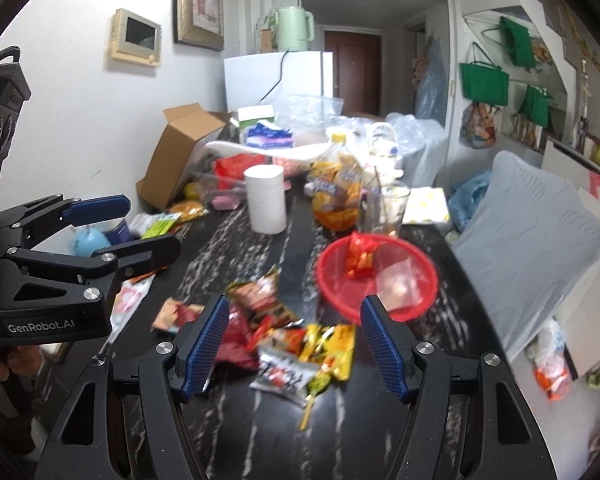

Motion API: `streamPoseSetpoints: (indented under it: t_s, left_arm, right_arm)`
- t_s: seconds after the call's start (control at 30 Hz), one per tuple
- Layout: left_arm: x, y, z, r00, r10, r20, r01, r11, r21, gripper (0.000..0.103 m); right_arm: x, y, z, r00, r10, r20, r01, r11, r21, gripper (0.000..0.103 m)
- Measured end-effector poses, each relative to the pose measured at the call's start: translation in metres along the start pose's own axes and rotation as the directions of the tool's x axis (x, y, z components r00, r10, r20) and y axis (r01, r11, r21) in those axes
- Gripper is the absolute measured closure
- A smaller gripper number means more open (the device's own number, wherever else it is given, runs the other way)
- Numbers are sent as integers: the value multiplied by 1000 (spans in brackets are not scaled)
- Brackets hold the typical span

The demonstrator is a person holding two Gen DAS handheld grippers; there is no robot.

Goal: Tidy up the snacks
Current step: 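Withdraw both grippers from the basket back toward the snack pile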

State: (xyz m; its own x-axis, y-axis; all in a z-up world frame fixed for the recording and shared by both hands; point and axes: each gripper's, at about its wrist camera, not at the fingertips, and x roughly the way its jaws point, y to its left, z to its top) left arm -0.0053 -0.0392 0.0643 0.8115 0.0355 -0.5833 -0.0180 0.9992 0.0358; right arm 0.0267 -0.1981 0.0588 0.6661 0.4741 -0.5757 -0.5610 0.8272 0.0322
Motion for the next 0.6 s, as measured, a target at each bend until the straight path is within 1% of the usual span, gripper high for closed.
streamPoseSetpoints:
  t_s: [0.1, 0.2, 0.37, 0.6]
  left_arm:
    - [-1, 5, -16, 1000, 4, -22, -5, 999, -34, 25]
    - [-1, 10, -33, 999, -6, -45, 3, 997, -76, 25]
    - [3, 14, -52, 997, -15, -80, 7, 996, -90, 25]
    - [19, 22, -80, 989, -51, -138, 28, 987, -161, 25]
  right_arm:
    - [1, 9, -12, 1000, 4, -21, -4, 1000, -3, 34]
    - [4, 15, -23, 999, 10, -48, -10, 1000, -1, 34]
    - [16, 20, -45, 992, 44, -119, -41, 999, 22, 34]
    - [35, 30, -68, 979, 75, -188, -73, 997, 17, 34]
